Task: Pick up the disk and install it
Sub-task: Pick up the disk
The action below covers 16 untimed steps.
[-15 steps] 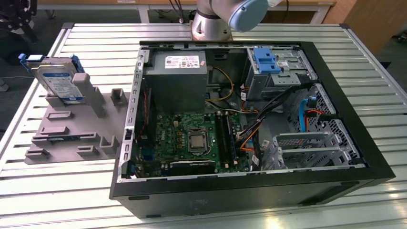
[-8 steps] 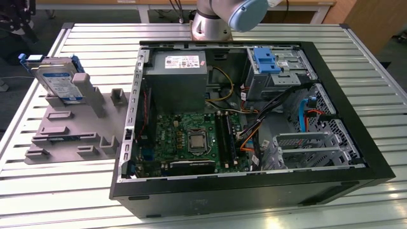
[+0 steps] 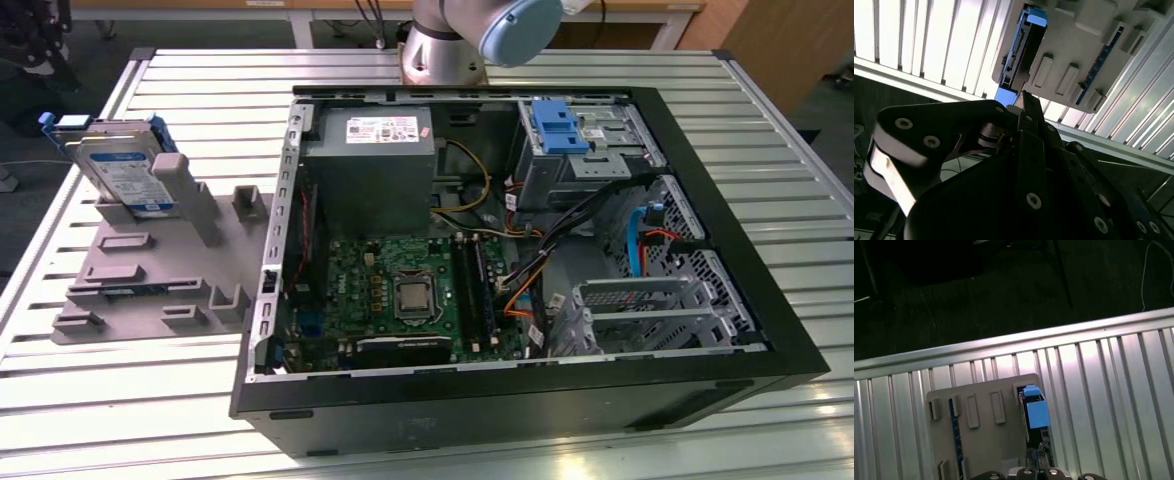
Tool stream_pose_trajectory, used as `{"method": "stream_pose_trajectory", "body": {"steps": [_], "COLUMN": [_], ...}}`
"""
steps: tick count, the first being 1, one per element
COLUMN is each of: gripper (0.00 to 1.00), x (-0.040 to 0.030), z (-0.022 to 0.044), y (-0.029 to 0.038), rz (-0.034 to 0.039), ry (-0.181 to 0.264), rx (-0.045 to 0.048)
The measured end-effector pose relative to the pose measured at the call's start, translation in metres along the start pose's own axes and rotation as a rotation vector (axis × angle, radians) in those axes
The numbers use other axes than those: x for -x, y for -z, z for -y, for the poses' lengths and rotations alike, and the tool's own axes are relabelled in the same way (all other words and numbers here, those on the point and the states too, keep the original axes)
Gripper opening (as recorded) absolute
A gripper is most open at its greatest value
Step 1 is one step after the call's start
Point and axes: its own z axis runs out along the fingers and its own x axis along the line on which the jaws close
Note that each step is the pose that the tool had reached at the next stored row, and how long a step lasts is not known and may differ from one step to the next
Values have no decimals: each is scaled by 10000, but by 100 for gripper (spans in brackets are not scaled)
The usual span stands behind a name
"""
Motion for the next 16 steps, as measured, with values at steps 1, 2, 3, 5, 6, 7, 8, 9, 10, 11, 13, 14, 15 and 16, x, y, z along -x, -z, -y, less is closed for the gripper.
{"method": "stream_pose_trajectory", "body": {"steps": [1,2,3,5,6,7,8,9,10,11,13,14,15,16], "gripper": [11,11,11,11,11,11,11,11,11,17,23,29,35,35], "x": [0,0,0,0,0,0,0,0,0,0,0,0,0,0], "z": [0,0,0,0,0,0,0,0,0,0,0,0,0,0], "y": [-1,-2,-3,-3,-4,-4,-4,-4,-4,-4,-4,-4,-4,-4], "rz": [-7,-15,-22,-28,-29,-29,-29,-29,-29,-29,-29,-29,-29,-29], "ry": [178,374,534,715,723,723,724,724,724,725,725,725,725,726], "rx": [5,10,15,19,19,18,19,19,19,18,19,18,19,19]}}
